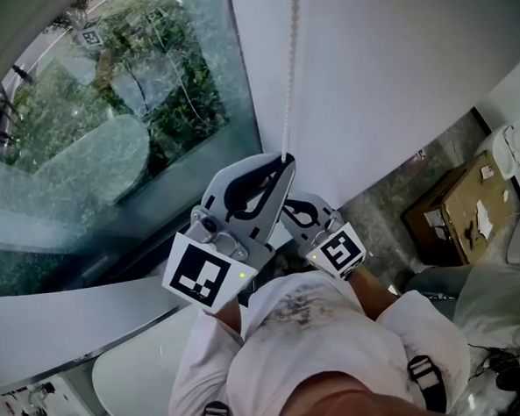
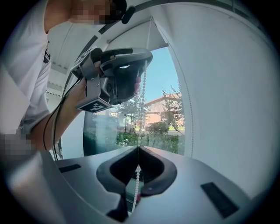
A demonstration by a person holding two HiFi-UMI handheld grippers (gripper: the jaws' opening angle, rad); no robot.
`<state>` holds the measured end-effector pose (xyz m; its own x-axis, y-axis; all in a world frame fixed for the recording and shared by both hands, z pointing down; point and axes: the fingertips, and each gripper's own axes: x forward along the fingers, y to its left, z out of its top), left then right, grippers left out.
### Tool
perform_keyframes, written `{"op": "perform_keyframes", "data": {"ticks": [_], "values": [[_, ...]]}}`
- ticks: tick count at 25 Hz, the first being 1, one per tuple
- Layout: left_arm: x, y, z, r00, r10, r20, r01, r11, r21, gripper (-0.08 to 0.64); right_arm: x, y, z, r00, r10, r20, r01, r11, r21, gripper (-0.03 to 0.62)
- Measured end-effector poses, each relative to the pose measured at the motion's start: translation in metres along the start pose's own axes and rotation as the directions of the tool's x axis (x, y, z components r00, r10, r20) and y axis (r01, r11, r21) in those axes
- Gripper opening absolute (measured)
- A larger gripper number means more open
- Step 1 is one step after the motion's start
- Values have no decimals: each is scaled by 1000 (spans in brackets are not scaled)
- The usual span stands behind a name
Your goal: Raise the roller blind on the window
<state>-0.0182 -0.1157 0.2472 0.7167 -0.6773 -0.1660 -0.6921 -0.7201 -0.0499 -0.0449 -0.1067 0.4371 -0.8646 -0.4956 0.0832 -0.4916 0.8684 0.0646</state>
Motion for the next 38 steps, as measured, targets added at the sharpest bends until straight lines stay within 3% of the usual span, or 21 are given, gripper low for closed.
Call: {"op": "perform_keyframes", "data": {"ticks": [10, 14, 38], "values": [[-5, -3, -49, 999, -15, -50, 11, 997, -81, 9, -1, 1, -53, 993, -6, -122, 14, 998, 61, 61], [-7, -4, -63, 999, -11, -47, 8, 998, -62, 9, -3, 0, -68, 989, -8, -151, 18, 997, 69, 61], [-20, -12, -148, 988, -23, -156, -2, 987, -161, 9, -4, 3, -153, 949, 12, -315, 22, 994, 107, 61]]}}
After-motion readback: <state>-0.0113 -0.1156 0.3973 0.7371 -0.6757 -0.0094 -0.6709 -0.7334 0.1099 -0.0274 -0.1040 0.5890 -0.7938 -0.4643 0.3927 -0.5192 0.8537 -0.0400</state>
